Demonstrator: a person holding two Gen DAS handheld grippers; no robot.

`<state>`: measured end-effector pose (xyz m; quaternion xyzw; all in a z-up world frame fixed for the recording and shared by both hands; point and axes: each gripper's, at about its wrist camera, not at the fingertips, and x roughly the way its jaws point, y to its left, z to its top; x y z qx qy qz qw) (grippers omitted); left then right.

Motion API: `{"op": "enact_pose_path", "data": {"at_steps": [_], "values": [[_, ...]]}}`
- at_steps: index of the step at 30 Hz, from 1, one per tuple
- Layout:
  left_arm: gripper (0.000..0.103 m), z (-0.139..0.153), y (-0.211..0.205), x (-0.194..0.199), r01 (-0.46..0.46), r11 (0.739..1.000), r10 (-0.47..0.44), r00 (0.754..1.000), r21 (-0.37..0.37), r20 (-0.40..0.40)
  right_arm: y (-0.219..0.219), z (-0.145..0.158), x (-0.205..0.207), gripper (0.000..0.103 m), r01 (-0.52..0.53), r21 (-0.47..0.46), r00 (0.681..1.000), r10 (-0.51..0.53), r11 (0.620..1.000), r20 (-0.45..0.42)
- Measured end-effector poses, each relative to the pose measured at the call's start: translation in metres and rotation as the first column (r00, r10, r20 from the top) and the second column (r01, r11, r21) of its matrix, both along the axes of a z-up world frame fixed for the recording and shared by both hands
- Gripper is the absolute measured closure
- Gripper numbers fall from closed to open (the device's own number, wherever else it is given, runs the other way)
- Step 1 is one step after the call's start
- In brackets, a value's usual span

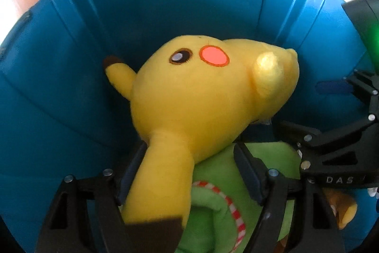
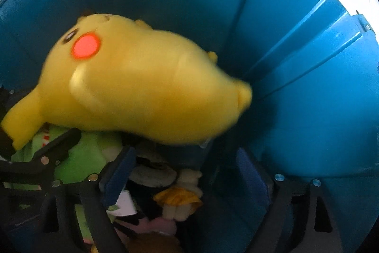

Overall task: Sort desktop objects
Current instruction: 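Lower the Pikachu into the crate and open both tools, then raise both tools out of the crate and move back over the toy pile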

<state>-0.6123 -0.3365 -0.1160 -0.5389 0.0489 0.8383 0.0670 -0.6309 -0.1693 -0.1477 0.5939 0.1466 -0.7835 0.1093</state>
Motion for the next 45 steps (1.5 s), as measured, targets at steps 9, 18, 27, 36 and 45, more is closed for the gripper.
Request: {"op": "enact_pose_path", "data": {"at_steps": [9, 18, 27, 36, 45], "values": [[0.028, 0.031, -0.014, 0.037, -0.045, 0.999, 0.045, 0.999, -0.024, -0.007, -0.036, 0.050, 0.029, 0.009, -0.017, -0.024, 0.998, 0.016, 1.000, -0.054], [0.028, 0.068, -0.033, 0.081, -0.096, 0.995, 0.095, 0.994, -0.012, -0.060, -0.032, 0.114, 0.089, 0.007, -0.041, -0.073, 0.985, 0.028, 0.997, -0.171], [0.028, 0.094, -0.017, 0.150, -0.134, 0.991, 0.133, 0.984, -0.004, -0.120, -0.024, 0.143, 0.165, 0.000, -0.050, -0.091, 0.967, 0.026, 0.995, -0.255], [0.028, 0.113, 0.005, 0.218, -0.105, 0.994, 0.110, 0.975, 0.036, -0.191, 0.006, 0.165, 0.244, 0.000, -0.061, -0.129, 0.939, 0.013, 0.990, -0.344], [0.025, 0.130, 0.050, 0.291, -0.073, 0.996, 0.086, 0.955, 0.058, -0.283, 0.056, 0.175, 0.307, 0.000, -0.084, -0.174, 0.915, 0.007, 0.981, -0.403]]}}
